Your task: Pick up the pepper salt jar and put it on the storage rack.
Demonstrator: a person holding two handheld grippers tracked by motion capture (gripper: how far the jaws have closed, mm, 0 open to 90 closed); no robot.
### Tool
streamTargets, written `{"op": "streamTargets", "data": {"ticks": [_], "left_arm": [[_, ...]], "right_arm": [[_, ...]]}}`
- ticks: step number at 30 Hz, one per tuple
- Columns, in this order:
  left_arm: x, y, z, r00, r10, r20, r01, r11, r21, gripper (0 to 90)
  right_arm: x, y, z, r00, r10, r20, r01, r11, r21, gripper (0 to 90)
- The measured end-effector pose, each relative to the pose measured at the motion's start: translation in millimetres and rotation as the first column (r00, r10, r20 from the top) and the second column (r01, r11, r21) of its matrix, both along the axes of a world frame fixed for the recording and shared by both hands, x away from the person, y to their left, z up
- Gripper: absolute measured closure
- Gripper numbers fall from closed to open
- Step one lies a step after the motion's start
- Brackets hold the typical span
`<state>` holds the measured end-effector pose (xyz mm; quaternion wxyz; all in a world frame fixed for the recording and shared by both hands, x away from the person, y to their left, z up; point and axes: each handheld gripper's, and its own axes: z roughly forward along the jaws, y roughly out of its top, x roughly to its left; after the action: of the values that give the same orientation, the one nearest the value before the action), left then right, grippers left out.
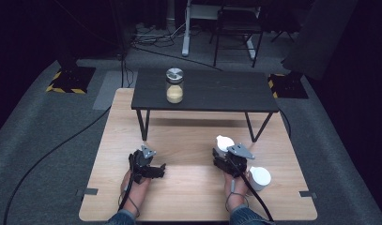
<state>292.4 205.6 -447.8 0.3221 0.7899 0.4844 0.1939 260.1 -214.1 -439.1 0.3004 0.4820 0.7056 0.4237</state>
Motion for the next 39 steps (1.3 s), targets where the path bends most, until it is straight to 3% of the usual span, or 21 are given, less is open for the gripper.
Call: {"op": "streamTargets", "data": {"ticks": [3, 7, 13, 20, 39], "left_arm": [[0.0, 0.0, 0.0, 1.0000, 0.000, 0.000, 0.000, 1.0000, 0.000, 3.8], [0.0, -0.1, 0.2, 1.0000, 0.000, -0.001, 0.000, 1.0000, 0.001, 3.8], [0.1, 0.1, 0.1, 1.0000, -0.001, 0.000, 0.001, 1.0000, 0.001, 3.8], [0.0, 0.0, 0.0, 1.0000, 0.000, 0.000, 0.000, 1.0000, 0.000, 3.8], [0.4, 0.2, 0.1, 1.0000, -0.001, -0.001, 0.001, 1.0000, 0.000, 3.6]], "right_arm": [[0.7, -3.5, 3.4, 0.9998, 0.015, -0.012, -0.014, 1.000, 0.025, 30.2], [-3.5, -3.1, 10.8, 0.9995, 0.030, 0.003, -0.030, 0.999, 0.021, 30.2], [-11.3, -6.1, 31.1, 0.9973, 0.063, 0.038, -0.064, 0.998, 0.017, 30.2], [-13.8, -13.0, 51.7, 0.9959, 0.081, 0.042, -0.082, 0.996, 0.031, 30.2], [-1.9, -24.2, 103.7, 0.9877, 0.143, 0.062, -0.144, 0.989, 0.014, 30.2]]}}
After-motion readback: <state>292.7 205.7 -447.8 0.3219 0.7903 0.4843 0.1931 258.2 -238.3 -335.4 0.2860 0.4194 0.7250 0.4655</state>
